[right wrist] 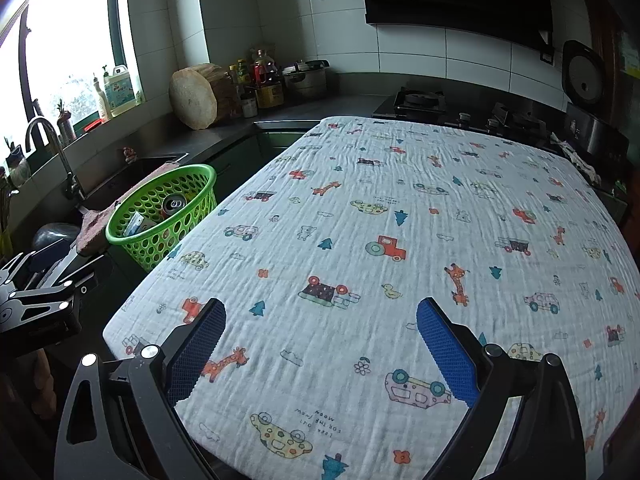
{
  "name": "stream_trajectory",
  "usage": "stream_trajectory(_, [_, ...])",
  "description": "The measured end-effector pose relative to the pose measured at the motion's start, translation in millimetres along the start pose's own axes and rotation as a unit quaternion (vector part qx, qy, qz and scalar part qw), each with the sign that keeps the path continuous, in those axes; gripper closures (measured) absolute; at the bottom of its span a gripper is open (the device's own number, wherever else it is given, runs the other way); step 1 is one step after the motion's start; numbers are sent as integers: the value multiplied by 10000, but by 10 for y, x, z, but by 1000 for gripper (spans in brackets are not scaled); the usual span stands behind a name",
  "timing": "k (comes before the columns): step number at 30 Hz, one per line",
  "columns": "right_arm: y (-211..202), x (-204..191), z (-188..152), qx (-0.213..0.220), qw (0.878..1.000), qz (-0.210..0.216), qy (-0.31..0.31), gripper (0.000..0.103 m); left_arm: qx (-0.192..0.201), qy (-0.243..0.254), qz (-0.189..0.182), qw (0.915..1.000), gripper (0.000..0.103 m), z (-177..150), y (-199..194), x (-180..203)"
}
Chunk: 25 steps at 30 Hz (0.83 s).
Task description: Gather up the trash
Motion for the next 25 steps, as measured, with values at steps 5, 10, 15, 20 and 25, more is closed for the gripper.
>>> stream_trajectory(5, [2, 2, 2, -2, 10000, 4, -1, 10, 11, 34, -17, 10000, 5, 1, -13, 17])
stream_trajectory(10, [2, -10, 0, 0, 10000, -6, 4, 10, 58, 32, 3, 10000, 5, 3, -20, 10])
stream_trajectory(15, [2, -10, 1, -1, 10000, 0, 0, 10, 72, 46, 34, 10000, 5, 18, -24, 2])
stream_trajectory(20, [4, -2, 7, -3, 10000, 5, -11, 10, 56, 62, 25, 10000, 5, 14, -17, 10])
stream_trajectory(25, [5, -5, 13, -3, 10000, 8, -22, 10, 34, 42, 23, 10000, 5, 6, -8, 4])
Point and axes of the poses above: each gripper's, at about its wrist camera, not at the fingertips, and y roughly the way its jaws point, x to its right, z to its top, the point moved 2 cm from there along y, roughly the way its jaws point, and after that the axes turned 13 degrees about z, right-handed, at the moved point
